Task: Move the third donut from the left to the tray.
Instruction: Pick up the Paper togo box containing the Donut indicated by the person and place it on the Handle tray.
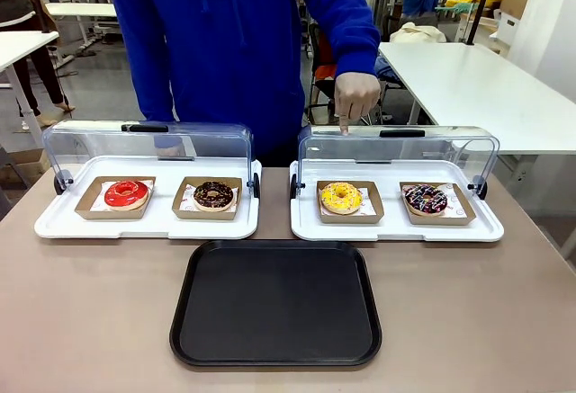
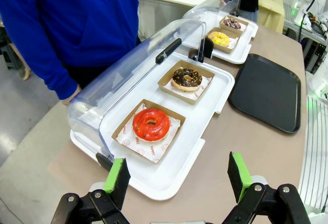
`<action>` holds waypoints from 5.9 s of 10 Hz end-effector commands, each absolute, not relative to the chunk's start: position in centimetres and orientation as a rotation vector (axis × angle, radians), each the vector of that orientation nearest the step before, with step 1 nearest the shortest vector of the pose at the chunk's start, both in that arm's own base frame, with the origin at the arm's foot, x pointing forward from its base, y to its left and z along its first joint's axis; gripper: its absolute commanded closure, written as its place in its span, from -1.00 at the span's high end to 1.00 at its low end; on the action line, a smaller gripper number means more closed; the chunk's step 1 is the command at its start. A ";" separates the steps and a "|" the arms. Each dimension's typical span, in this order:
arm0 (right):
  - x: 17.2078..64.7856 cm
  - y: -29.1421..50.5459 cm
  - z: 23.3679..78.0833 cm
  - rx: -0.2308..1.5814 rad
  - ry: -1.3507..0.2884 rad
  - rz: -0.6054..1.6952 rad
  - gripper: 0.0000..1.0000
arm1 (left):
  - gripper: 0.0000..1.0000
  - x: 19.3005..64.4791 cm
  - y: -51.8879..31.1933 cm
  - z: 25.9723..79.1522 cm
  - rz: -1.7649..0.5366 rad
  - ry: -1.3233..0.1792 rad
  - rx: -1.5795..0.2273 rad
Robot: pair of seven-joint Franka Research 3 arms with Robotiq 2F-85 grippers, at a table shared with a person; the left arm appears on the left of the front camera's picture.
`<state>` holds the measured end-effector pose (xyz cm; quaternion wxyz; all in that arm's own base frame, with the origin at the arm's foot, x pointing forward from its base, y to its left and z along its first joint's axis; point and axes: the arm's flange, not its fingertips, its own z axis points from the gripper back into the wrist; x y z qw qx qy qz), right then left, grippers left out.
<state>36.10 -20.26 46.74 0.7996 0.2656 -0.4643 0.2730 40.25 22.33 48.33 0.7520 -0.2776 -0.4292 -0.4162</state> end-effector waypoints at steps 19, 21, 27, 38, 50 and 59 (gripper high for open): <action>38.1 10.3 39.8 0.010 -0.611 1.354 1.00 | 1.00 40.1 22.2 48.6 -0.909 -0.931 -0.614; 39.3 13.0 38.6 0.008 -0.614 1.396 1.00 | 1.00 40.1 22.2 48.6 -0.909 -0.931 -0.614; 39.3 13.3 38.6 0.026 -0.592 1.403 1.00 | 1.00 40.1 22.2 48.6 -0.909 -0.931 -0.614; 46.8 15.3 36.1 -0.079 -0.488 1.458 1.00 | 1.00 40.1 22.2 48.6 -0.909 -0.931 -0.614; 50.5 16.2 31.6 -0.119 -0.457 1.509 1.00 | 1.00 40.1 22.2 48.6 -0.909 -0.931 -0.614; 50.6 16.3 30.8 -0.099 -0.409 1.506 -1.00 | 1.00 40.1 22.2 48.6 -0.909 -0.931 -0.614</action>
